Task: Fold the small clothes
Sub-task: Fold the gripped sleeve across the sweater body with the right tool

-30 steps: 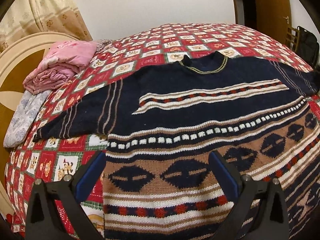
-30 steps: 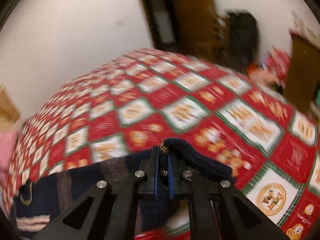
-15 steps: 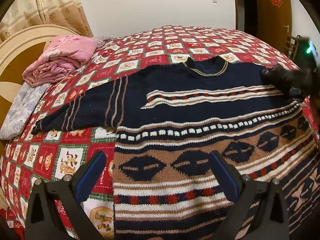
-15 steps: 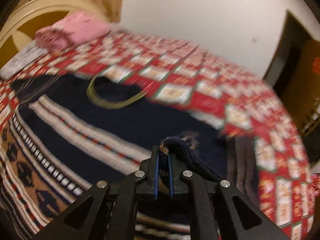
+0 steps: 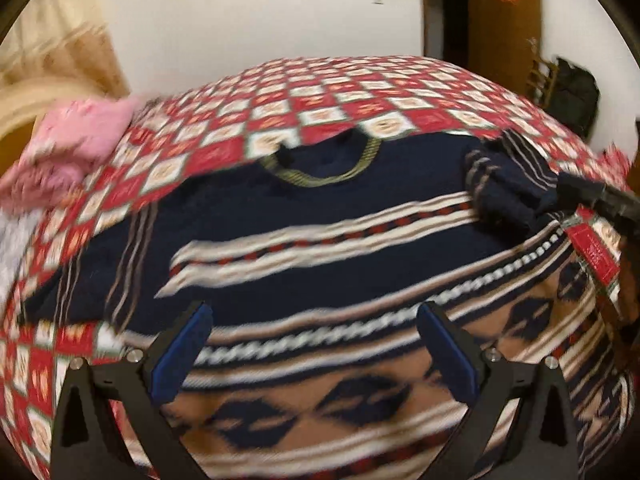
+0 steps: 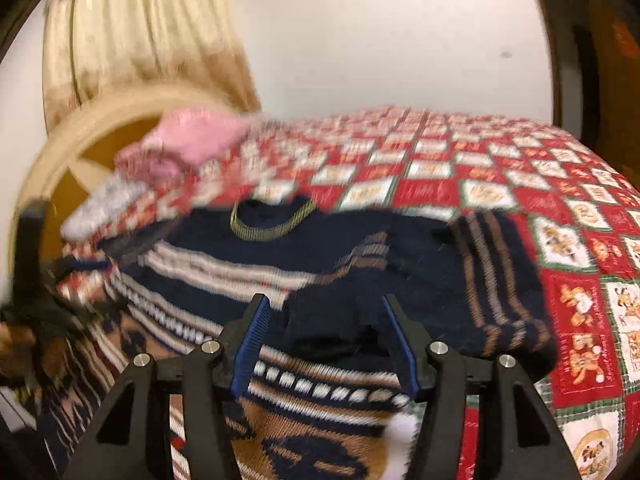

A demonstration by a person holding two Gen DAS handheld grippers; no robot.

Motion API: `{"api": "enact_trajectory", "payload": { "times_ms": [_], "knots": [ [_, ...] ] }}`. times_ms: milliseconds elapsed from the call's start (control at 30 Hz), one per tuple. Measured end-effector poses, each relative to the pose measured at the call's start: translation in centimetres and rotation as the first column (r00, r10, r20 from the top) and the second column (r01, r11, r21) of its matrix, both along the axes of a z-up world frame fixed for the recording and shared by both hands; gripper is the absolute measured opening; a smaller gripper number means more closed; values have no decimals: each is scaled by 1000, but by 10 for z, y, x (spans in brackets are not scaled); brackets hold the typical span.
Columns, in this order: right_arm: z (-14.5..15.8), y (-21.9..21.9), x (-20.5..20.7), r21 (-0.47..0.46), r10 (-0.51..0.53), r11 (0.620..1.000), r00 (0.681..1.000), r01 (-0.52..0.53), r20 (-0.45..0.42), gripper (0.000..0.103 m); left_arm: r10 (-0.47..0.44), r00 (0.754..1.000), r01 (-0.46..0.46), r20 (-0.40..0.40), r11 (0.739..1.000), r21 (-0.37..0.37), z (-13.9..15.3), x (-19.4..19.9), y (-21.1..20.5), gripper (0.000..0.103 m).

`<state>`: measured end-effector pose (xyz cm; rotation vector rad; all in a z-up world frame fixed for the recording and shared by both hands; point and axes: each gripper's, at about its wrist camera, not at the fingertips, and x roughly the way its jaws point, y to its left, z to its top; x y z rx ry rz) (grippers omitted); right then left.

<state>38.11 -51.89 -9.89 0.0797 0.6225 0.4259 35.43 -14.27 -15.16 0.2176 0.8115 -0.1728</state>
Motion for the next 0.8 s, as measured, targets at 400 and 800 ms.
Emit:
{"api": "enact_trajectory", "payload": {
  "times_ms": [400,800],
  "knots": [
    [-12,-98,14,285,-380,874,919,393,-104,71,-316,946,300,72,937,179,-6,17,-159,100],
    [-17,-116,13,277,-434,842,886,463,-163,71,-367,929,370,-47,917,149,-30,38,-181,62]
  ]
}}
